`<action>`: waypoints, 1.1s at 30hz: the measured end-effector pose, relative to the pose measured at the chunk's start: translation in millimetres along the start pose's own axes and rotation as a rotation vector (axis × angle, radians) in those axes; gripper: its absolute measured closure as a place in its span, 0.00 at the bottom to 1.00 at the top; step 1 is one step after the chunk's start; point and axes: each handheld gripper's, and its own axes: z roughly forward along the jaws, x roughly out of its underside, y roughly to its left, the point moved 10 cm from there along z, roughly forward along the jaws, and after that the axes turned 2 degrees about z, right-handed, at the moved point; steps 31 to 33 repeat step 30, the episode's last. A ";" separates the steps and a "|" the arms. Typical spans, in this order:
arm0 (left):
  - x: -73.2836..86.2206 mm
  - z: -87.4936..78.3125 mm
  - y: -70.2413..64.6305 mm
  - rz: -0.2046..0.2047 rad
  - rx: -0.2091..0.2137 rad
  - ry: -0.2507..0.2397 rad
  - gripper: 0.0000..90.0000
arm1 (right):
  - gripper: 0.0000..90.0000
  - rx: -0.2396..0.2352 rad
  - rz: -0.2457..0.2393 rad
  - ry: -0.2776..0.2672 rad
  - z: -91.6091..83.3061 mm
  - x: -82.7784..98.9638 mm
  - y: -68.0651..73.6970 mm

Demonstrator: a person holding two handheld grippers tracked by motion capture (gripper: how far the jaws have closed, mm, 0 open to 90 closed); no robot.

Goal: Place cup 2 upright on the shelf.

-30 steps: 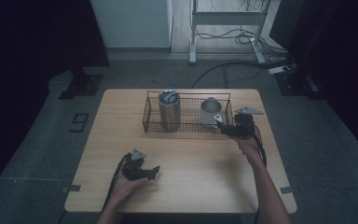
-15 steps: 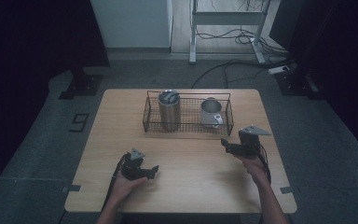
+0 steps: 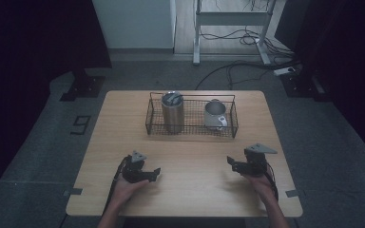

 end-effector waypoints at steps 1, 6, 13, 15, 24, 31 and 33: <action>0.0 -0.1 0.1 0.000 -0.001 0.000 0.16 | 0.16 -0.001 0.002 0.005 0.1 3.9 0.2; -0.3 -0.7 1.0 -0.001 -0.004 -0.003 0.16 | 0.16 -0.008 0.010 0.026 2.3 18.9 1.3; -0.4 0.3 1.5 -0.005 -0.004 -0.003 0.16 | 0.16 -0.007 -0.008 0.058 7.2 32.0 4.5; -0.2 0.9 -0.1 -0.001 0.001 -0.001 0.16 | 0.16 0.003 -0.015 0.066 8.2 34.2 3.4; -1.4 -0.1 -0.2 0.002 -0.003 -0.010 0.16 | 0.17 0.004 0.008 0.049 6.4 32.5 -1.5; -2.1 -1.0 0.2 0.003 -0.003 -0.013 0.16 | 0.17 0.007 0.012 0.048 5.7 33.1 -2.7; -2.1 -1.0 0.2 0.003 -0.003 -0.013 0.16 | 0.17 0.007 0.012 0.048 5.7 33.1 -2.7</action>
